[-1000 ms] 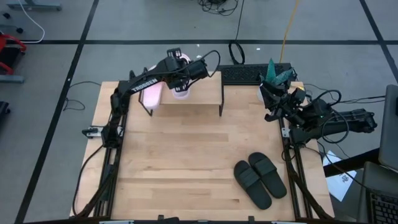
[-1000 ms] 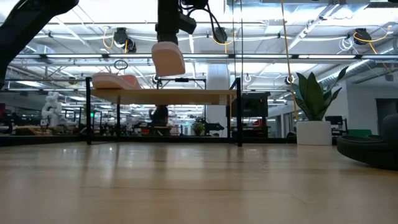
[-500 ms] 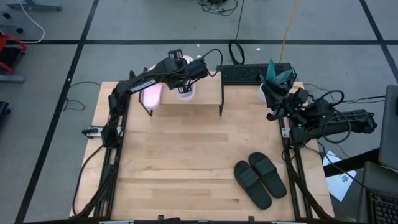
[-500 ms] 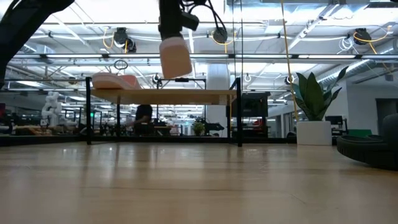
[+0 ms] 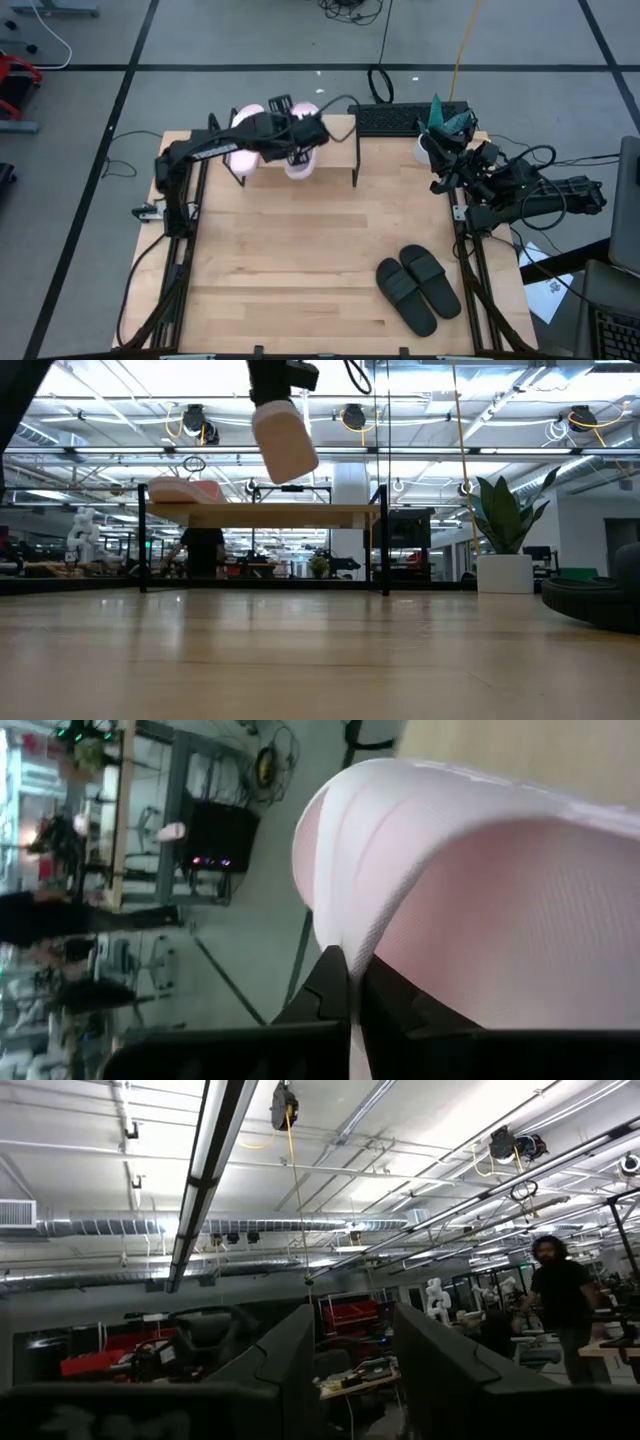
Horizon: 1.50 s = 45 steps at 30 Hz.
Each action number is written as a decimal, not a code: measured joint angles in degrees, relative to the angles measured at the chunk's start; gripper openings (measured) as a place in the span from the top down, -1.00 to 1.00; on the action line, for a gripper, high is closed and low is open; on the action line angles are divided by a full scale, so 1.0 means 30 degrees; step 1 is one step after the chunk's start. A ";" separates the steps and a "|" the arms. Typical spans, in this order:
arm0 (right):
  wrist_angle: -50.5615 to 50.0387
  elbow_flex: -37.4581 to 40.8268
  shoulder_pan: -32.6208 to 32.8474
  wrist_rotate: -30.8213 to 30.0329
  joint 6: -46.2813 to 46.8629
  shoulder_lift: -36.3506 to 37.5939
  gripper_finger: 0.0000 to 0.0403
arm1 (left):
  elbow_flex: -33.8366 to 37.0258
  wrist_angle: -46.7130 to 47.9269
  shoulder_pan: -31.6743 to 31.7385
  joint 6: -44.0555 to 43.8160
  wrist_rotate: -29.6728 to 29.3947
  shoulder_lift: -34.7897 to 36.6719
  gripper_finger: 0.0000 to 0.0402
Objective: Pick and place slides into the shelf
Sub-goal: Put the pink slipper on the shelf
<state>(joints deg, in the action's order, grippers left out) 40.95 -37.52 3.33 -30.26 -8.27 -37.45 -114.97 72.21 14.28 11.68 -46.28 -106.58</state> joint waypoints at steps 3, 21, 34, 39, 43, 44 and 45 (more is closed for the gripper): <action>0.0012 0.0000 -0.0003 0.0000 0.0005 0.0000 0.35 | 0.2911 -0.1397 -0.0073 0.0226 -0.0176 0.1708 1.00; 0.0495 0.0000 0.0000 0.0007 0.0994 -0.0288 0.35 | 0.7683 -0.4806 0.1662 0.2370 -0.0650 0.4043 1.00; 0.0498 0.0000 0.0000 0.0007 0.1017 -0.0707 0.35 | 0.8670 -0.5603 0.2483 0.3392 0.0444 0.4043 1.00; 0.0568 0.0000 0.0000 0.0007 0.0981 -0.0707 0.35 | 0.9440 -0.6088 0.2529 0.3940 0.0314 0.4034 1.00; 0.0568 0.0000 0.0000 0.0007 0.0970 -0.0707 0.35 | 0.9505 -0.6302 0.2644 0.3993 0.0299 0.4028 1.00; 0.0568 0.0000 0.0000 0.0007 0.0970 -0.0707 0.35 | 0.9505 -0.6302 0.2711 0.4038 0.0299 0.4028 1.00; 0.0568 0.0000 0.0000 0.0007 0.0973 -0.0707 0.35 | 0.9505 -0.6302 0.2755 0.4067 0.0334 0.4028 1.00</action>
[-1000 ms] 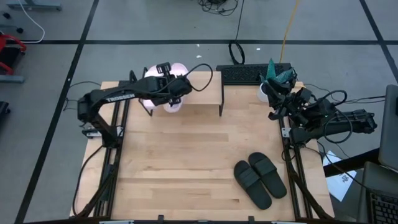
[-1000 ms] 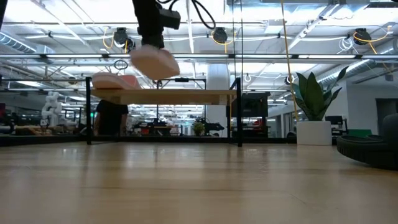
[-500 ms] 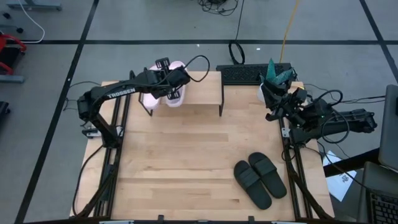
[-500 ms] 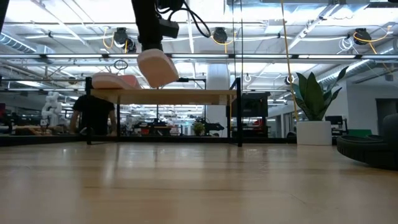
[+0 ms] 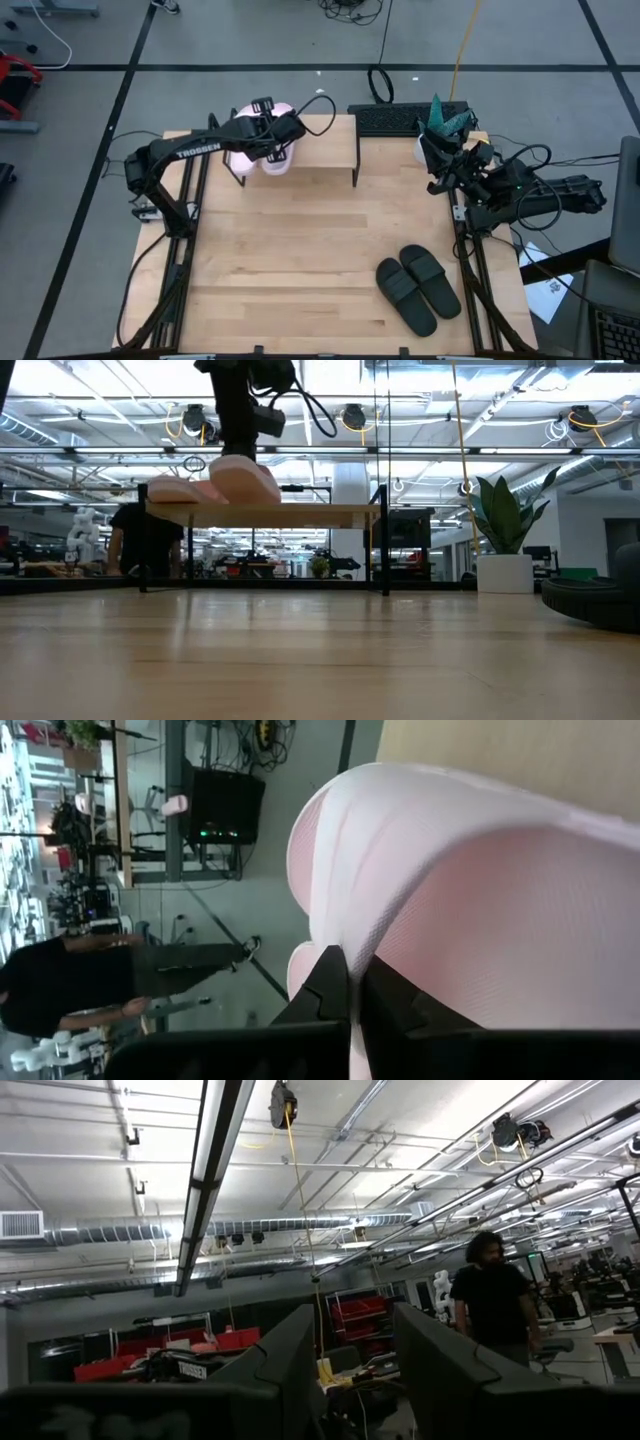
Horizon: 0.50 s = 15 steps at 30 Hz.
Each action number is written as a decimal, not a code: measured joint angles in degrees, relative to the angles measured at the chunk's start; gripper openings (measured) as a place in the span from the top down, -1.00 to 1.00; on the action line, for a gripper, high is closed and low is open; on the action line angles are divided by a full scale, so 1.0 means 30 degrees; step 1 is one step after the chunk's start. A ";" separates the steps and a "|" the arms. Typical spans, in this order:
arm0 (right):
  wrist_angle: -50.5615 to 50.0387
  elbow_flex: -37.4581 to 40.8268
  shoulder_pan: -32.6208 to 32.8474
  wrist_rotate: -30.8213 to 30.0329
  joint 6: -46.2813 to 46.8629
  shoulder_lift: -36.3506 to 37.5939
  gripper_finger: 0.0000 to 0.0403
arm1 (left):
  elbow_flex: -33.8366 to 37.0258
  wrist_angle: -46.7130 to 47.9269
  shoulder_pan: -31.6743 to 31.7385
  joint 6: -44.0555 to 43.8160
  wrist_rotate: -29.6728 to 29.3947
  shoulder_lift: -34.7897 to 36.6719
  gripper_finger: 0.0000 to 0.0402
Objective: Pick and place slides into the shelf
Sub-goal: Put the pink slipper on the shelf
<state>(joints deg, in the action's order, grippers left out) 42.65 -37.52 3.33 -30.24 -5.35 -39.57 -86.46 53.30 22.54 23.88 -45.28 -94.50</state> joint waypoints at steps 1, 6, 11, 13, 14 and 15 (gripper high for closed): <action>0.0000 0.0000 0.0000 0.0000 0.0000 0.0000 0.35 | 0.0000 0.0007 0.0032 0.0008 0.0035 0.0000 1.00; 0.0000 0.0000 0.0000 0.0000 0.0001 0.0000 0.35 | 0.0000 0.0013 0.0234 0.0161 0.0117 0.0000 1.00; -0.0004 0.0000 0.0000 0.0000 -0.0003 0.0000 0.35 | 0.0007 0.0067 0.0504 0.0154 0.0664 0.0000 1.00; 0.0000 0.0000 0.0000 0.0000 0.0001 0.0000 0.35 | 0.0007 0.0121 0.0516 0.0154 0.0677 0.0000 1.00; -0.0005 0.0000 0.0000 0.0000 -0.0001 0.0000 0.35 | 0.0007 0.0137 0.0518 0.0161 0.0678 0.0000 1.00; -0.0002 0.0000 0.0000 0.0000 -0.0006 0.0000 0.35 | 0.0007 0.0138 0.0518 0.0164 0.0683 0.0000 1.00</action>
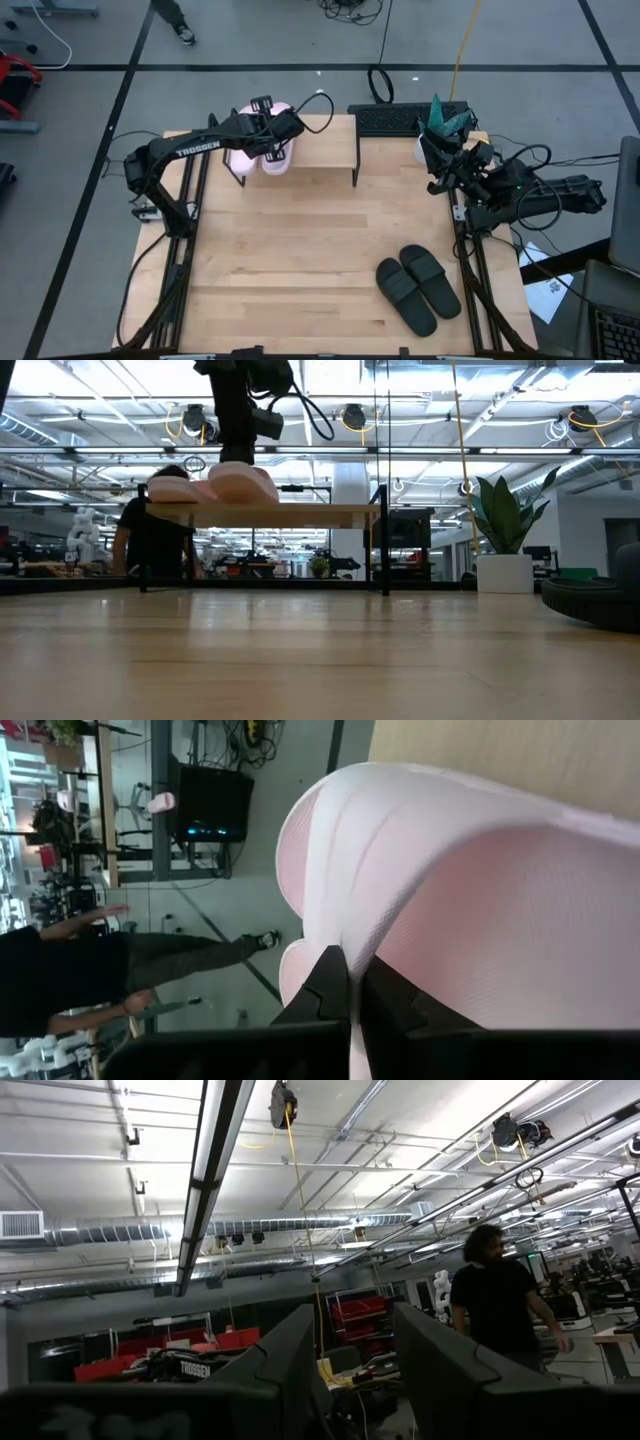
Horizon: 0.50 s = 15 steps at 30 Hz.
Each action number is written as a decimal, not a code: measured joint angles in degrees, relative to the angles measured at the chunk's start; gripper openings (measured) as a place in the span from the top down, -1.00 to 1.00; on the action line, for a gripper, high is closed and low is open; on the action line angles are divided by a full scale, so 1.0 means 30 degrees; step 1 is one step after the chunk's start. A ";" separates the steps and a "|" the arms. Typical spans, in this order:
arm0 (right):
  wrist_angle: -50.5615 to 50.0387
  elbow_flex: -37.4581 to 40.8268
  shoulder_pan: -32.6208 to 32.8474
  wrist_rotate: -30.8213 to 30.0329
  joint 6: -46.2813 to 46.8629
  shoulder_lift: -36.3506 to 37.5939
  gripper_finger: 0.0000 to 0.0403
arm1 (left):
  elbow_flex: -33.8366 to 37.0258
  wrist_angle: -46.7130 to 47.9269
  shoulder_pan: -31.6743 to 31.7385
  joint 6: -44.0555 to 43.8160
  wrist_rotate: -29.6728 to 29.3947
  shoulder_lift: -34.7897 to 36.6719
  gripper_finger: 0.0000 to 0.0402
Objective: Pick and place slides into the shelf
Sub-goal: Put the pink slipper on the shelf
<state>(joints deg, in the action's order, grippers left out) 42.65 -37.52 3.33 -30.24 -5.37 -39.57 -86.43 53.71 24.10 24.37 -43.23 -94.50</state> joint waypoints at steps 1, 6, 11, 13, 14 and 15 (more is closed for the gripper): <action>-0.0001 0.0000 0.0000 0.0000 0.0000 0.0000 0.35 | 0.0000 0.0000 0.0034 0.0056 0.0023 0.0000 1.00; -0.0005 0.0000 0.0000 0.0000 0.0000 0.0000 0.35 | 0.0000 0.0022 0.0312 0.0194 0.0226 0.0000 1.00; -0.0005 0.0000 0.0000 0.0000 -0.0007 0.0000 0.35 | 0.0007 0.0141 0.0433 0.0143 0.0350 0.0000 1.00; -0.0005 0.0000 0.0000 0.0000 -0.0007 0.0000 0.35 | 0.0007 0.0156 0.0513 0.0143 0.0390 0.0000 1.00; -0.0005 0.0000 0.0000 0.0000 -0.0007 0.0000 0.35 | 0.0007 0.0157 0.0569 0.0128 0.0476 0.0000 1.00; -0.0005 0.0000 0.0000 0.0000 -0.0007 0.0000 0.35 | 0.0011 0.0159 0.0586 0.0022 0.0620 0.0000 1.00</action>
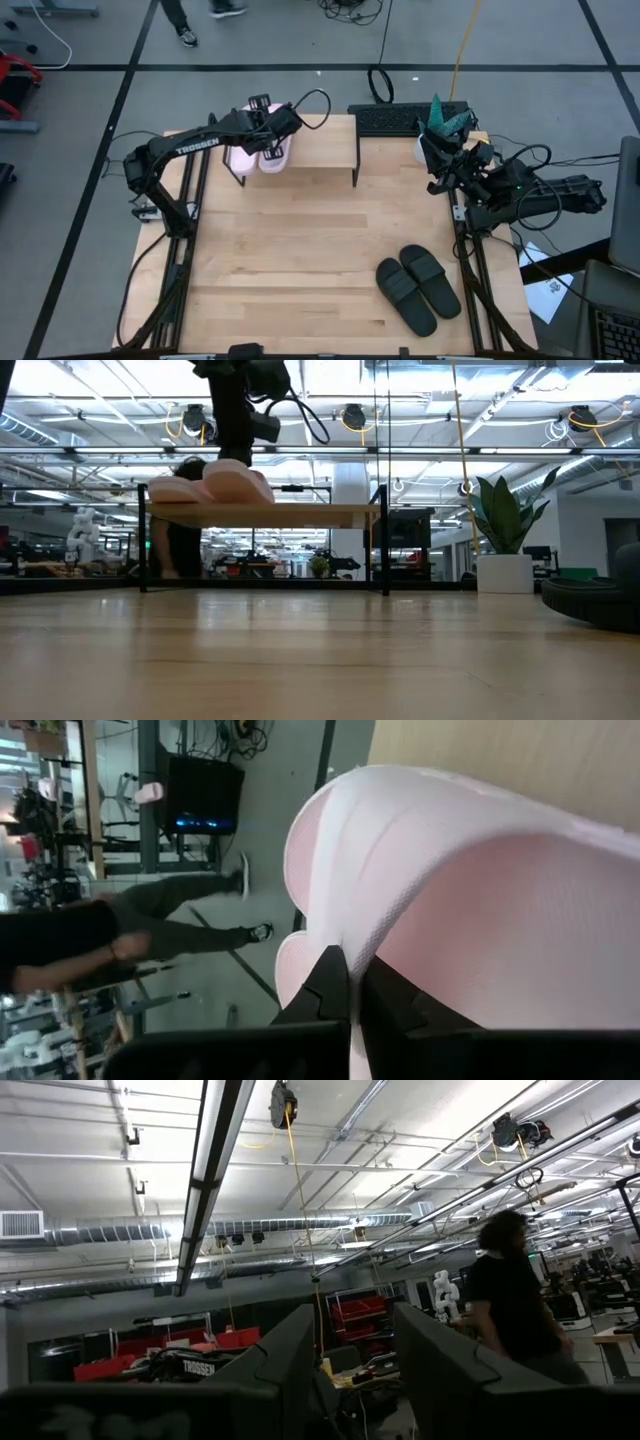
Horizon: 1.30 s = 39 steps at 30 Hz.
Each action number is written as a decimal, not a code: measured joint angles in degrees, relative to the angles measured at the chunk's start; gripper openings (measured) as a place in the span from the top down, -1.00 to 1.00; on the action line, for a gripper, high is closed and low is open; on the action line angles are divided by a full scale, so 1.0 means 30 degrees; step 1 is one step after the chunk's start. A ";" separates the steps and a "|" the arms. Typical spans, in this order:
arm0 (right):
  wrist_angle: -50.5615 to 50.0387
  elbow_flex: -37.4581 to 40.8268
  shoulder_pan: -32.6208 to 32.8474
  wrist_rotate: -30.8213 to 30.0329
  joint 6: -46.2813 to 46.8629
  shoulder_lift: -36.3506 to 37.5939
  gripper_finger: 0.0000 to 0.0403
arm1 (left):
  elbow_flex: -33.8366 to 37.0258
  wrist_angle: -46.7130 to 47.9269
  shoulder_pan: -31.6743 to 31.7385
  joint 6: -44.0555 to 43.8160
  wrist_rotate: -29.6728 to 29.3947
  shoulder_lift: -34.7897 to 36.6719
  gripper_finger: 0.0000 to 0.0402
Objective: Pick and place slides into the shelf
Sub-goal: Put the pink slipper on the shelf
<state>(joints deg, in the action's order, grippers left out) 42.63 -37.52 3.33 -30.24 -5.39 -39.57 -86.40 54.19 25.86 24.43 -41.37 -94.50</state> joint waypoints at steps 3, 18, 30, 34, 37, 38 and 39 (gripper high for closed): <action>0.0000 0.0000 0.0000 0.0000 0.0000 0.0000 0.35 | 0.0386 -0.0144 -0.0018 -0.0088 0.0091 0.0000 1.00; -0.0001 0.0000 0.0000 0.0000 -0.0437 0.0007 0.35 | 0.2153 -0.1227 -0.0098 -0.0853 -0.0806 0.0036 0.94; 0.0000 0.0000 -0.0001 0.0000 -0.0591 0.0007 0.35 | 0.2160 -0.1608 -0.0069 -0.0696 -0.0864 0.0015 0.79; 0.0000 0.0000 0.0000 0.0000 -0.0656 0.0007 0.35 | 0.2175 -0.1608 -0.0057 -0.0627 -0.0876 0.0000 0.71; 0.0000 0.0000 -0.0006 0.0000 -0.0656 0.0007 0.35 | 0.2179 -0.1608 -0.0203 -0.0583 -0.1258 -0.0008 0.64; 0.0000 0.0000 0.0000 0.0000 -0.0656 0.0000 0.35 | 0.2190 -0.1607 -0.0260 -0.0520 -0.1569 -0.0015 0.62; 0.0000 0.0000 0.0000 0.0000 -0.0656 0.0007 0.35 | 0.2189 -0.1562 -0.0280 -0.0464 -0.1849 -0.0022 0.60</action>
<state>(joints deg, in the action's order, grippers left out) 42.63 -37.52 3.33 -30.24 -7.35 -39.55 -79.83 49.50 25.02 23.04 -46.92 -94.56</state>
